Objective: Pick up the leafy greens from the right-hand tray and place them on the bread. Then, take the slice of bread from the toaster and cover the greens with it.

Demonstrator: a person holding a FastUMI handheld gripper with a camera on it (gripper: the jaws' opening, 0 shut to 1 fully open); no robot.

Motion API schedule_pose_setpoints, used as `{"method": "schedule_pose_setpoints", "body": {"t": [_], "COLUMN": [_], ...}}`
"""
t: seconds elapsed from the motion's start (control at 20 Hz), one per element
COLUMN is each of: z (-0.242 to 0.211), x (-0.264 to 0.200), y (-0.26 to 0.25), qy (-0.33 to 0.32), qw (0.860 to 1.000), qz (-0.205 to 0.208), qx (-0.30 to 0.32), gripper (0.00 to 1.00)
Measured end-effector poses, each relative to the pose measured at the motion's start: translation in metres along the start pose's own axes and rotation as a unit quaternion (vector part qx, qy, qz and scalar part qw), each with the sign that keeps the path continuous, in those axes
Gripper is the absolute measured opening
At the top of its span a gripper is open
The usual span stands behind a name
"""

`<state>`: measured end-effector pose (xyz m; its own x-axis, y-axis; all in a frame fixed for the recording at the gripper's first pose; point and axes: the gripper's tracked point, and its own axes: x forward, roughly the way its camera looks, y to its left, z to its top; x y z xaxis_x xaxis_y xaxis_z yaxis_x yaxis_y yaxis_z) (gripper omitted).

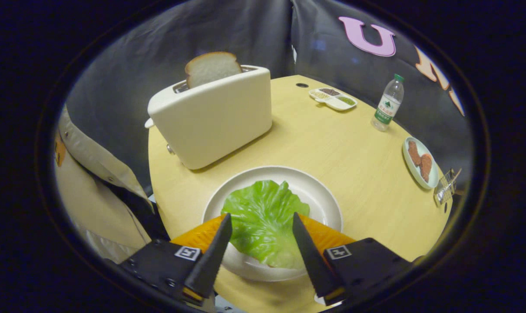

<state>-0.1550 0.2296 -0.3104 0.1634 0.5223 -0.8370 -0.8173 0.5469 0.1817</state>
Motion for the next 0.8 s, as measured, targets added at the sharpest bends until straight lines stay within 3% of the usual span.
{"method": "schedule_pose_setpoints", "body": {"t": [0.05, 0.25, 0.45, 0.8], "z": [0.010, 0.060, 0.103, 0.172], "x": [-0.005, -0.028, -0.044, -0.042], "y": [-0.001, 0.009, 0.036, 0.067], "qy": [-0.008, -0.042, -0.060, -0.088], "qw": [1.000, 0.999, 0.998, 0.996], "qz": [-0.010, -0.025, -0.014, -0.025], "qx": [-0.001, 0.002, 0.006, -0.001], "gripper": [0.98, 1.00, 1.00, 1.00]}}
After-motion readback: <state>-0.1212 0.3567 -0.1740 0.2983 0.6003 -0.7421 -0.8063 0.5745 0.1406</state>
